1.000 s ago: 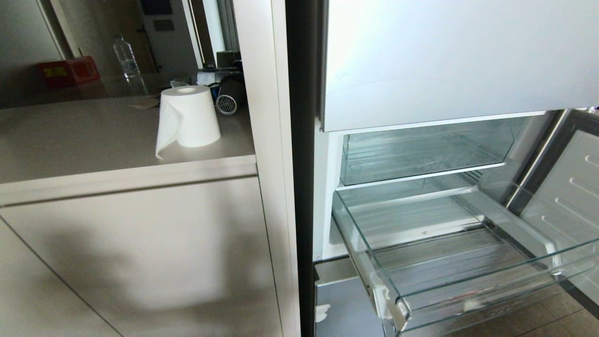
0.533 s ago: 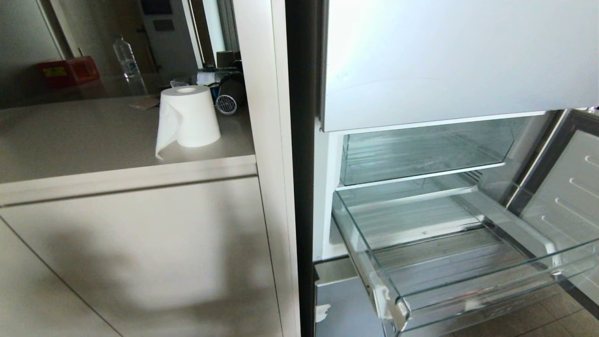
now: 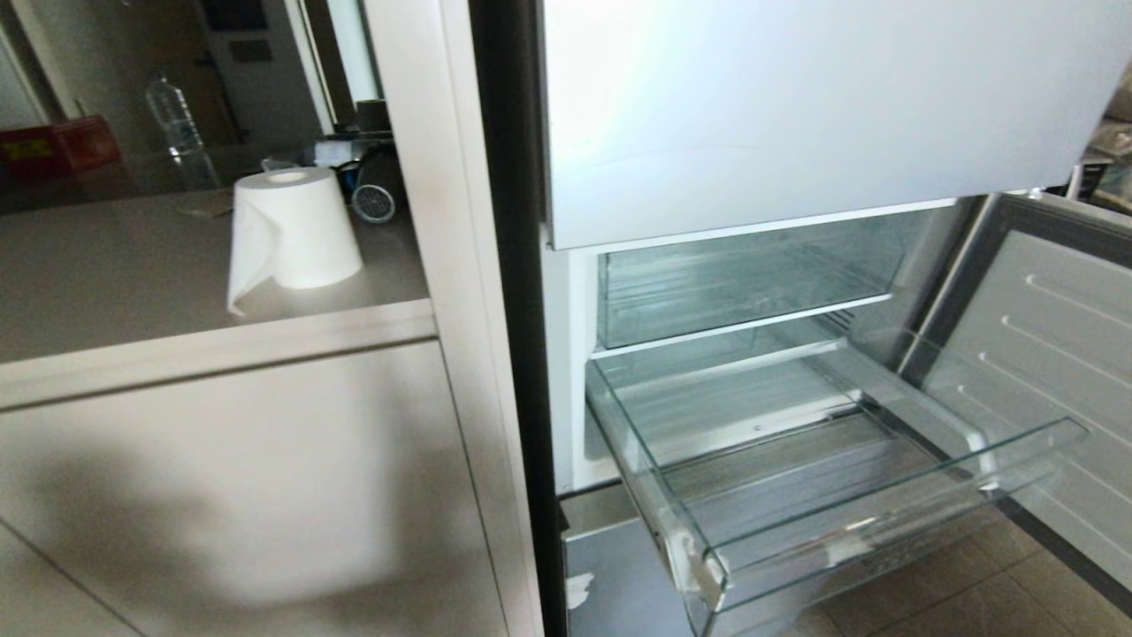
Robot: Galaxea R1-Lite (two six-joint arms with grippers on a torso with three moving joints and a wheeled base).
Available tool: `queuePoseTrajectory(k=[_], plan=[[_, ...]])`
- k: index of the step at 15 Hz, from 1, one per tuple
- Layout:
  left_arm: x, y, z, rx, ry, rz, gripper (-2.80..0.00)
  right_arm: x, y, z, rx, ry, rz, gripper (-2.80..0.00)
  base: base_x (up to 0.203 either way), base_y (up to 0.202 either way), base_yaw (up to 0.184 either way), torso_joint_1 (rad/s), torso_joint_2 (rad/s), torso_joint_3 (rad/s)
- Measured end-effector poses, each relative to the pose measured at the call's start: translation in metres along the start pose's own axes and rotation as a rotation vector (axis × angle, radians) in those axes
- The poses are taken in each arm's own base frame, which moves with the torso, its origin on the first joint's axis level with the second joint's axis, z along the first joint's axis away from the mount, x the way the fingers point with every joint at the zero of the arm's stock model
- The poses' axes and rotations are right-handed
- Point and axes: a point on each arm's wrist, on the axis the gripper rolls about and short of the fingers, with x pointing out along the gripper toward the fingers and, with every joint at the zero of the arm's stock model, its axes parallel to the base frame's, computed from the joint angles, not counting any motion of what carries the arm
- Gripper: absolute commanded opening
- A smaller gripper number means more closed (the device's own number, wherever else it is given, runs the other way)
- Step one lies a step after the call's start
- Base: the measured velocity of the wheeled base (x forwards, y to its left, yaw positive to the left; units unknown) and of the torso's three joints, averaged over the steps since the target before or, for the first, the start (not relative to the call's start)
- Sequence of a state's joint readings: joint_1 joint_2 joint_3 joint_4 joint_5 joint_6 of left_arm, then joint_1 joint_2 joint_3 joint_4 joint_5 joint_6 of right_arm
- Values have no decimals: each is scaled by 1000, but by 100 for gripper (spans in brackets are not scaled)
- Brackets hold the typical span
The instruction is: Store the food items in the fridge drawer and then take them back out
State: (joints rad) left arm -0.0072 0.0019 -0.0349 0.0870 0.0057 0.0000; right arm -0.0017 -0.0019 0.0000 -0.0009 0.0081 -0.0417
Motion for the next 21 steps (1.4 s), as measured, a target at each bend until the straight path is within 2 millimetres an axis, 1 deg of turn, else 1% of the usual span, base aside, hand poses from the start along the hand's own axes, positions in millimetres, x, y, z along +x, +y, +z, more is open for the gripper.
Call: queuePoseTrajectory(k=[14, 16, 19, 20, 21], plan=[[0, 0, 0, 0, 0, -1, -280, 0, 0, 0, 23, 1, -1, -280, 0, 8, -172, 3, 2, 2], [0, 0, 0, 0, 0, 0, -280, 0, 0, 0, 22, 1, -1, -280, 0, 6, -80, 4, 1, 5], [0, 0, 0, 0, 0, -1, -280, 2, 0, 1, 49, 12, -12, -280, 0, 0, 0, 0, 0, 0], [0, 0, 0, 0, 0, 0, -280, 2, -1, 6, 76, 4, -25, -280, 0, 0, 0, 0, 0, 0], [0, 0, 0, 0, 0, 0, -280, 2, -2, 17, 123, -14, -46, -280, 0, 0, 0, 0, 0, 0]])
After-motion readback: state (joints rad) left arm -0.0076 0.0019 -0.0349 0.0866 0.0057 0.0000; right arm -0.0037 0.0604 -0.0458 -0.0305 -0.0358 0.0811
